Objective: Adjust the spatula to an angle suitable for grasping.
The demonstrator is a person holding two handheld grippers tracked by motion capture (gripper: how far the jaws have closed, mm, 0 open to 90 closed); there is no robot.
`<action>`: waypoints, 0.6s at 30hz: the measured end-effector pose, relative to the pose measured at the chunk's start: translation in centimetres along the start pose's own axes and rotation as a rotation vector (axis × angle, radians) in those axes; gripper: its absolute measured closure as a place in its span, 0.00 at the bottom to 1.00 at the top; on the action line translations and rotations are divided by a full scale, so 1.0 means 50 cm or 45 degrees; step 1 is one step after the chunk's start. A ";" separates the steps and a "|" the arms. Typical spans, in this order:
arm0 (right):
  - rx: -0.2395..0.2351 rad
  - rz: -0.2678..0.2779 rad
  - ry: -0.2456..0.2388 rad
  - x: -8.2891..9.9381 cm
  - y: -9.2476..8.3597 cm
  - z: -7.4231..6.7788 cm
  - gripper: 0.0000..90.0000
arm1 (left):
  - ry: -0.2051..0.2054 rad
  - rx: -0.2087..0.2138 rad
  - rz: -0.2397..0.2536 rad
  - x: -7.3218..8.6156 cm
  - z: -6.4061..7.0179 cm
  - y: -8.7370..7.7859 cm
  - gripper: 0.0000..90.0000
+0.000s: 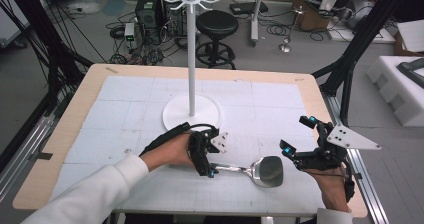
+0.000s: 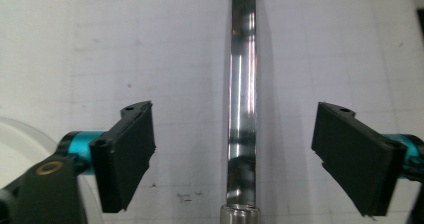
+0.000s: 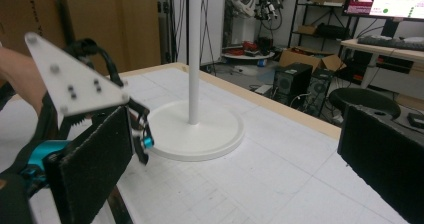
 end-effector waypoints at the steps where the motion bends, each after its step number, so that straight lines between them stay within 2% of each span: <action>1: 0.000 -0.002 0.001 0.000 0.000 0.000 0.00 | -0.018 -0.019 0.019 -0.002 -0.005 -0.010 0.06; 3: -0.005 -0.011 0.007 0.002 0.002 0.000 0.00 | -0.046 -0.040 0.051 -0.002 -0.014 -0.032 0.02; 9: -0.026 -0.056 0.010 0.003 0.009 -0.003 0.00 | -0.099 -0.107 0.163 0.006 -0.028 -0.117 0.02; 15: -0.056 -0.092 -0.009 -0.008 0.021 -0.013 0.00 | -0.149 -0.235 0.279 0.039 -0.040 -0.216 0.02; 18: -0.061 -0.122 -0.021 -0.008 0.033 -0.016 0.00 | -0.193 -0.296 0.347 0.062 -0.039 -0.267 0.02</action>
Point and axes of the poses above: each handheld gripper's, and its own axes: y roughly forward along the jaws, x roughly out of its underside, z roughly to its right, the point moved 7 cm from there along y, roughly forward along the jaws, and after that the axes turned 8 degrees about -x, right-handed, at the moved point
